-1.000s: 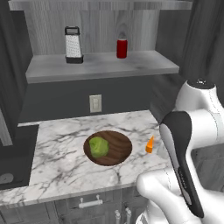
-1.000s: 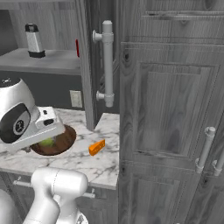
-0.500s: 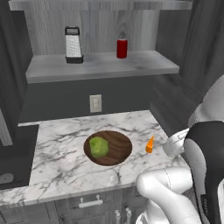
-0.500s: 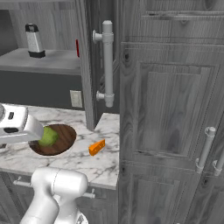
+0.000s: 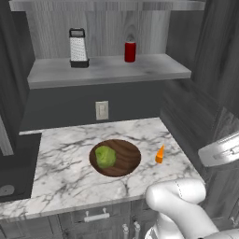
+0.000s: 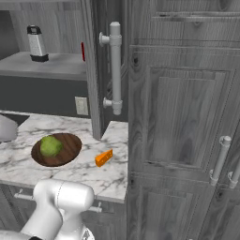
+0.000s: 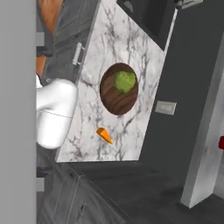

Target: Pick the cheese from the fridge and the cheese grater from the cabinet and place them next to the salad bowl.

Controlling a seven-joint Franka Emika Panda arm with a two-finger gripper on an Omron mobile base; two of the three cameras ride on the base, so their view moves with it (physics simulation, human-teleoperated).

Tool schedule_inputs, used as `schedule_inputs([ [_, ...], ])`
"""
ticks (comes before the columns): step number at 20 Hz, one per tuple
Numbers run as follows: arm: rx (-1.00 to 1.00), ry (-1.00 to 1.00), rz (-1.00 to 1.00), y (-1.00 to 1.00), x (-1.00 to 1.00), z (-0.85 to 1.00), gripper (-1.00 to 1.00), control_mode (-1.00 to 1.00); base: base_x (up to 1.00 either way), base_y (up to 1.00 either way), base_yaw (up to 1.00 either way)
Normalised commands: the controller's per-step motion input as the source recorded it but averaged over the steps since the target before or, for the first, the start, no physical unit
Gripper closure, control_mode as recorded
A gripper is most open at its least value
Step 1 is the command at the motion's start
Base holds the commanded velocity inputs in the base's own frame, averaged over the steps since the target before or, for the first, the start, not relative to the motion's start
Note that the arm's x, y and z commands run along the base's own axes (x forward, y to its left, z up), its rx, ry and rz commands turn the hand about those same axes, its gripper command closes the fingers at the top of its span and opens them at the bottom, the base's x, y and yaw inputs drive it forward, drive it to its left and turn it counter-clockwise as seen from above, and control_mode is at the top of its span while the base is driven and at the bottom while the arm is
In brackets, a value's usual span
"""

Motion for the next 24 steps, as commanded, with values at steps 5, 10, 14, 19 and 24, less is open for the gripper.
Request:
schedule_inputs([
  [5,0.06,-0.19,0.07,0.01,-0.13,0.76,-1.0,-1.0,0.0,0.0,0.0],
  [10,0.1,-0.08,0.07,0.0,0.0,0.65,-1.0,-1.0,0.0,0.0,0.0],
  [14,0.04,-0.08,0.07,0.03,0.0,0.37,-1.0,-1.0,0.0,0.0,0.0],
  [19,0.0,-0.13,0.01,0.13,0.05,0.09,-1.0,-1.0,0.0,0.0,0.0],
  [24,0.0,-0.22,0.0,0.1,0.22,0.0,-1.0,-1.0,0.0,0.0,0.0],
])
